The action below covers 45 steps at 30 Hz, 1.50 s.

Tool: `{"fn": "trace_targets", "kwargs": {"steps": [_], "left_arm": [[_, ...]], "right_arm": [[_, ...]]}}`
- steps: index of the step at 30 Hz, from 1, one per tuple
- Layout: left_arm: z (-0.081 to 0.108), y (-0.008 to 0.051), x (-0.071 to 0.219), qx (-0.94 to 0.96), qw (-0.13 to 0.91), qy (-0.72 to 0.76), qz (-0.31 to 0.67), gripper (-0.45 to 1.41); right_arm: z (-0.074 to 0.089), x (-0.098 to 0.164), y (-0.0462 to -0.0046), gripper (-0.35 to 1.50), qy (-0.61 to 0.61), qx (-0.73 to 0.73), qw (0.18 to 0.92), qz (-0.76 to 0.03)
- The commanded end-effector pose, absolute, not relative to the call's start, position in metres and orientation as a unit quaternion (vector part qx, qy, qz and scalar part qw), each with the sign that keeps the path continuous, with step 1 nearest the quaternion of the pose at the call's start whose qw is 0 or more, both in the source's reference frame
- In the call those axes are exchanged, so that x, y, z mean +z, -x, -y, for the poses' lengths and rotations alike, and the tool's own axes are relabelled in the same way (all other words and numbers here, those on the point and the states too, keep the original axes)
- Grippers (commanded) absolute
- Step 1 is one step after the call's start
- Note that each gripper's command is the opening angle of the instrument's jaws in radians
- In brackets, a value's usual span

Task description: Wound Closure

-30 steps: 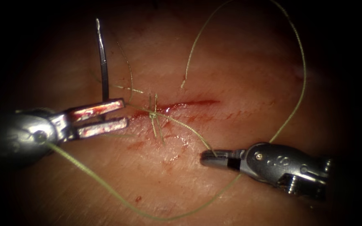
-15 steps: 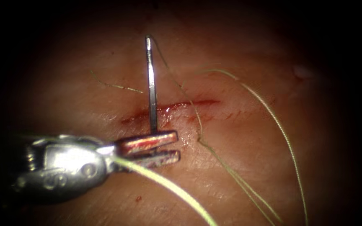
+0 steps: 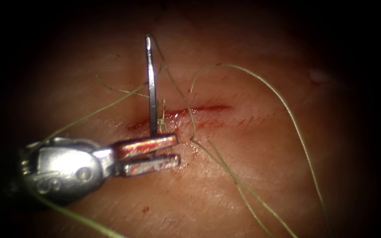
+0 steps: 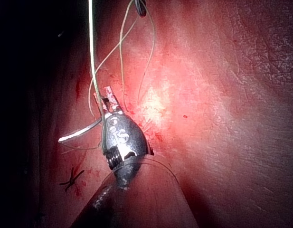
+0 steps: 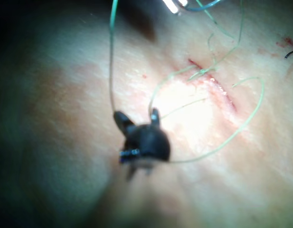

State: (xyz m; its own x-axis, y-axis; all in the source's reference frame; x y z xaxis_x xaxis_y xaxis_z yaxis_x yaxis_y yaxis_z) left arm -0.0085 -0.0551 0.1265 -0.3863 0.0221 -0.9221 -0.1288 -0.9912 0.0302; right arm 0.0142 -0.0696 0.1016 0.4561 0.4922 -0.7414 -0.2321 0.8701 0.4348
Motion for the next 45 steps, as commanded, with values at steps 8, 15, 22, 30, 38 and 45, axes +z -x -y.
{"fn": "trace_targets", "kwargs": {"steps": [8,15,22,30,38,45], "left_arm": [[0.053,0.0029,0.126,0.841,0.068,0.530,-0.079,-0.45],[0.052,0.0010,0.126,0.846,0.085,0.519,-0.093,-0.45],[0.053,0.0024,0.126,0.843,0.081,0.526,-0.087,-0.45],[0.053,0.0026,0.126,0.842,0.079,0.527,-0.086,-0.45],[0.053,0.0031,0.126,0.840,0.076,0.530,-0.084,-0.45],[0.053,0.0041,0.127,0.838,0.072,0.534,-0.081,-0.45]], "right_arm": [[0.066,0.105,-0.0158,1.40,-0.116,0.224,0.844,-0.472],[0.063,0.107,-0.0176,1.35,-0.099,0.242,0.839,-0.477],[0.060,0.113,-0.0200,1.26,-0.076,0.256,0.840,-0.473],[0.059,0.120,-0.0236,1.23,-0.061,0.249,0.850,-0.460],[0.060,0.123,-0.0253,0.86,-0.066,0.234,0.852,-0.463],[0.062,0.122,-0.0245,-0.35,-0.107,0.209,0.846,-0.478]]}}
